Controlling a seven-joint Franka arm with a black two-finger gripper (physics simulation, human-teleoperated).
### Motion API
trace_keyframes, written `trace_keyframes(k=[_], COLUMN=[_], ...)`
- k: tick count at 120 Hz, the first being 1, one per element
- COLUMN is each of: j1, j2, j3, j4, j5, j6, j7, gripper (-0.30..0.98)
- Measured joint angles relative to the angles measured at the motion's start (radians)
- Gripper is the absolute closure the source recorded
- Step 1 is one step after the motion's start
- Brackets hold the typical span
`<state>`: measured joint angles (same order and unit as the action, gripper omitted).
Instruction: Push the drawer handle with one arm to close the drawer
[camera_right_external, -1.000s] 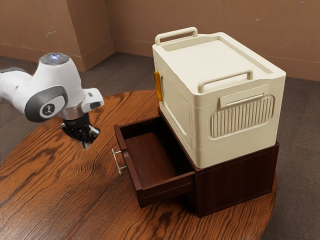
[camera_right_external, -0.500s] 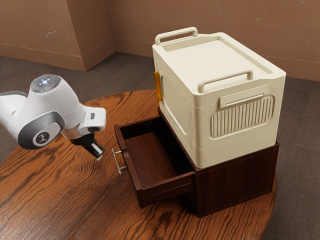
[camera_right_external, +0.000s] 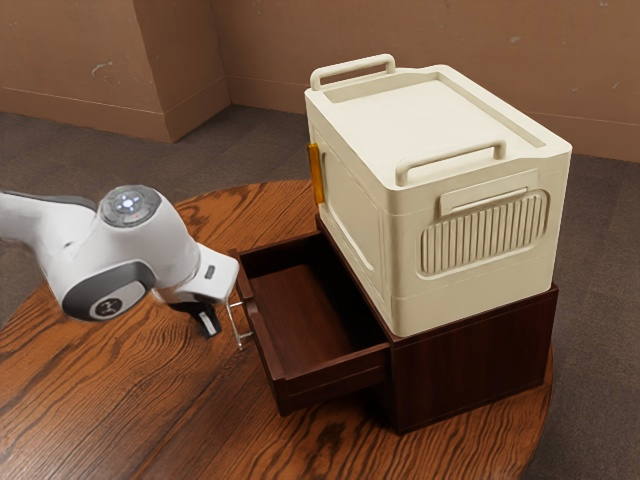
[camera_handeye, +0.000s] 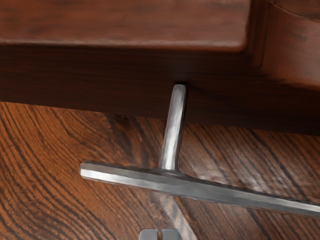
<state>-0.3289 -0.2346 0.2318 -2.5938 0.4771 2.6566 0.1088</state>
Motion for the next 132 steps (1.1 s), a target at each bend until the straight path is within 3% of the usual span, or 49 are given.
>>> trace_keyframes(k=[132], j1=[-0.019], j2=[0.363], j3=[-0.139], j4=[0.425], j5=[-0.105], j6=[-0.003], j7=[0.094], gripper=[0.78])
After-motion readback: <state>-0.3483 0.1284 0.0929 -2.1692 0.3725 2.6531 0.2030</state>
